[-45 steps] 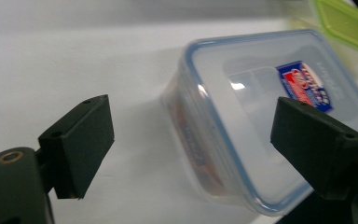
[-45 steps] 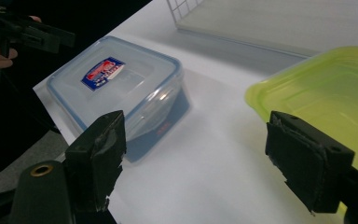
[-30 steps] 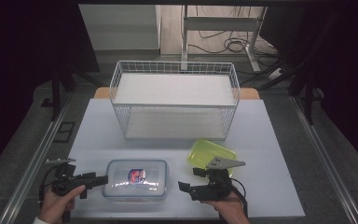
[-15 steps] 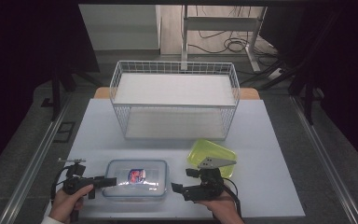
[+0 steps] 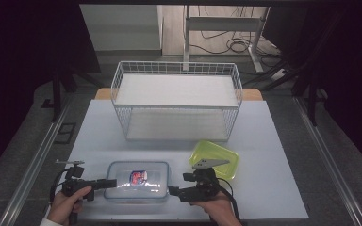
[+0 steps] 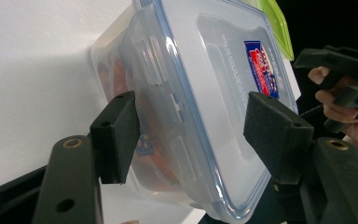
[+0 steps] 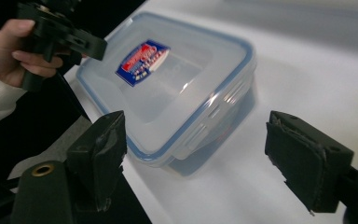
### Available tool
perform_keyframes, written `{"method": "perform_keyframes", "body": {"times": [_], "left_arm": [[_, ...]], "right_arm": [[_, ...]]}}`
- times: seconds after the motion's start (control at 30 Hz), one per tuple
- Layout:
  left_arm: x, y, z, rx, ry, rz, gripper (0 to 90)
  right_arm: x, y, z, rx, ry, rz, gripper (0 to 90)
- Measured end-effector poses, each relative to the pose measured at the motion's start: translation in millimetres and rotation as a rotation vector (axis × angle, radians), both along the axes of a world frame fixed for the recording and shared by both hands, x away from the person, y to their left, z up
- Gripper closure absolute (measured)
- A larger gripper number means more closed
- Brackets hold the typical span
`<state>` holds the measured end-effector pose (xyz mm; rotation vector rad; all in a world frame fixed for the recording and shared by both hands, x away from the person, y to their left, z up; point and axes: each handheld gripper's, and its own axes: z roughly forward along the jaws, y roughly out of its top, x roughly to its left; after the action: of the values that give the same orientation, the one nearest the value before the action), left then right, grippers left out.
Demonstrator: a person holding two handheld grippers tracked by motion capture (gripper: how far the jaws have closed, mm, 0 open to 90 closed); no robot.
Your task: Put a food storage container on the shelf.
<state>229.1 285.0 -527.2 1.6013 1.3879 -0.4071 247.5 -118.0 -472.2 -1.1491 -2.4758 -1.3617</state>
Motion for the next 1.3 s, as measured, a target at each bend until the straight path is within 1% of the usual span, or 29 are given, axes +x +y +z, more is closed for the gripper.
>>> {"method": "perform_keyframes", "body": {"times": [0.03, 0.07, 0.1, 0.13, 0.17, 0.27, 0.33, 0.4, 0.5, 0.6, 0.63, 0.73, 0.77, 0.87, 0.93, 0.97, 1.03, 1.07, 1.1, 1.13, 1.17, 1.2, 1.3], "left_arm": [[0.1, 0.2, -0.1, -0.001, 0.0, -0.001, 36.4], [0.1, 0.2, -0.1, -0.001, 0.0, -0.001, 36.5], [0.2, 0.3, -0.2, -0.002, 0.0, -0.002, 36.5], [0.2, 0.5, -0.3, -0.003, 0.0, -0.002, 36.5], [0.3, 0.6, -0.4, -0.003, -0.001, -0.003, 36.6], [0.3, 0.7, -0.5, -0.003, -0.002, -0.005, 36.6], [0.4, 0.8, -0.6, -0.003, -0.003, -0.006, 36.6], [0.4, 0.8, -0.6, -0.003, -0.004, -0.006, 36.6], [0.6, 0.9, -0.7, -0.003, -0.005, -0.007, 36.6], [0.7, 0.9, -0.7, -0.004, -0.005, -0.007, 36.6], [0.6, 0.9, -0.7, -0.003, -0.005, -0.007, 36.6], [0.5, 0.9, -0.7, -0.003, -0.006, -0.008, 36.6], [0.5, 0.9, -0.7, -0.003, -0.006, -0.008, 36.6], [0.5, 0.7, -0.7, -0.002, -0.006, -0.006, 36.5], [0.5, 0.6, -0.6, -0.002, -0.006, -0.006, 36.5], [0.5, 0.4, -0.6, -0.002, -0.008, -0.004, 36.5], [0.4, 0.4, -0.5, -0.001, -0.01, -0.004, 36.5], [0.3, 0.3, -0.6, -0.002, -0.011, -0.004, 36.5], [0.0, 0.6, -0.3, -0.001, -0.016, -0.004, 36.9], [-0.2, 0.9, -0.2, -0.003, -0.019, -0.006, 37.1], [-0.2, 0.9, -0.2, -0.003, -0.019, -0.006, 37.5], [-0.5, 3.0, -0.1, -0.009, -0.025, -0.014, 38.4], [-1.3, 6.3, -1.1, -0.032, -0.025, -0.015, 41.5]], "right_arm": [[0.9, 3.7, -2.8, -0.001, 0.021, -0.003, 21.2], [0.9, 3.7, -2.8, -0.001, 0.021, -0.003, 21.2], [3.7, 10.9, -9.9, -0.013, 0.062, -0.027, 21.1], [3.7, 10.9, -9.9, -0.013, 0.062, -0.027, 21.1], [7.0, 14.9, -16.6, -0.01, 0.102, -0.052, 20.8], [12.1, 17.7, -25.8, 0.03, 0.167, -0.077, 20.8], [14.9, 19.7, -30.5, 0.057, 0.198, -0.086, 20.8], [16.0, 23.1, -33.5, 0.068, 0.214, -0.093, 21.3], [16.6, 27.9, -36.3, 0.078, 0.22, -0.088, 21.5], [20.2, 30.2, -38.9, 0.094, 0.241, -0.1, 21.5], [21.5, 31.0, -39.5, 0.1, 0.252, -0.1, 21.5], [24.5, 33.4, -41.7, 0.113, 0.268, -0.093, 22.4], [24.5, 33.4, -41.7, 0.113, 0.268, -0.093, 22.4], [27.3, 33.8, -42.2, 0.118, 0.293, -0.11, 25.1], [28.4, 33.1, -42.9, 0.12, 0.298, -0.108, 25.6], [29.8, 31.3, -42.6, 0.126, 0.324, -0.115, 28.9], [29.7, 28.7, -41.4, 0.135, 0.332, -0.119, 33.4], [29.7, 28.7, -41.4, 0.135, 0.332, -0.119, 33.4], [30.1, 26.0, -41.1, 0.152, 0.358, -0.121, 36.0], [30.2, 25.0, -41.5, 0.155, 0.365, -0.12, 36.8], [30.2, 25.0, -41.5, 0.155, 0.365, -0.12, 36.8], [30.8, 22.7, -41.6, 0.168, 0.376, -0.113, 38.6], [30.4, 20.9, -40.8, 0.171, 0.37, -0.106, 40.7]]}}
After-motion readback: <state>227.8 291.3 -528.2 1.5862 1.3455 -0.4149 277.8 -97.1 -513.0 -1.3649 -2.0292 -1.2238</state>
